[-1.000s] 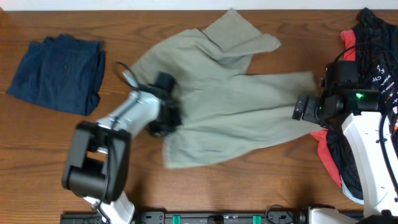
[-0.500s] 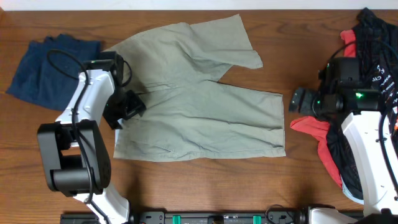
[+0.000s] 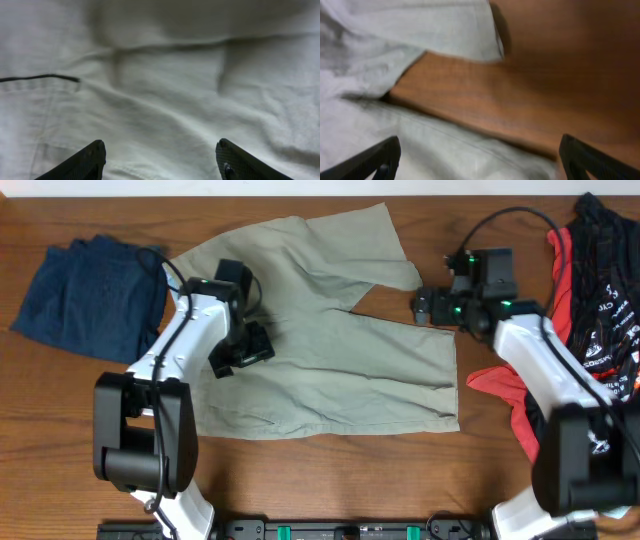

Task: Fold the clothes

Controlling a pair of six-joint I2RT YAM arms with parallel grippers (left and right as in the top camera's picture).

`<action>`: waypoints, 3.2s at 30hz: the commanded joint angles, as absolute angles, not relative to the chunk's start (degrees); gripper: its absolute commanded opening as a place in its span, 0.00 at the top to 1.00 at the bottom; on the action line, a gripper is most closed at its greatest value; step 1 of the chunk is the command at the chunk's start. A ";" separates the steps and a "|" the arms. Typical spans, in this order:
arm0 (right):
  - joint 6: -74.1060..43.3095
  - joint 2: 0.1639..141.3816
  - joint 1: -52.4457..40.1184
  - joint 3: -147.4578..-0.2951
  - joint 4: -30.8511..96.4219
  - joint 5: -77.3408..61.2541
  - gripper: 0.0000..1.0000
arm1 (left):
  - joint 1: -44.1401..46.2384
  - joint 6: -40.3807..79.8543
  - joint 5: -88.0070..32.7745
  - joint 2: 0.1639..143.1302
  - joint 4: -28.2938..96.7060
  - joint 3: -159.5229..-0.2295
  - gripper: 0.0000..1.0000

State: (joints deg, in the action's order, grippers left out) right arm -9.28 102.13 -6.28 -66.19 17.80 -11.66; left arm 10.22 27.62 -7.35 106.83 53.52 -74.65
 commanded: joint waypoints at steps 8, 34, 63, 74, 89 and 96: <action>-9.37 116.11 -7.53 -66.63 -2.37 -15.94 0.02 | 14.11 26.83 -7.27 107.07 46.85 -67.66 0.28; -15.84 107.50 -0.82 -66.76 -16.86 -10.85 0.99 | 14.59 26.83 -6.81 107.07 37.45 -60.42 0.28; -27.07 89.47 2.24 -66.74 55.02 -9.45 0.01 | 8.82 21.85 -5.74 92.31 49.08 -63.72 0.22; -47.48 79.29 -1.96 -56.53 64.53 -11.64 0.01 | 3.01 37.36 -5.19 85.36 58.98 -58.87 0.21; -63.00 69.23 -17.02 -35.62 55.31 -15.90 0.01 | -4.54 42.54 -3.42 82.83 44.69 -44.40 0.20; -69.14 69.23 -19.66 -30.81 48.88 -13.21 0.11 | -4.86 42.50 -3.40 82.98 37.65 -40.56 0.21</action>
State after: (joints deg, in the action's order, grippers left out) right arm -64.51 69.60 -18.68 -32.21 49.63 -14.96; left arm -4.58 42.00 -4.27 83.46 38.37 -41.45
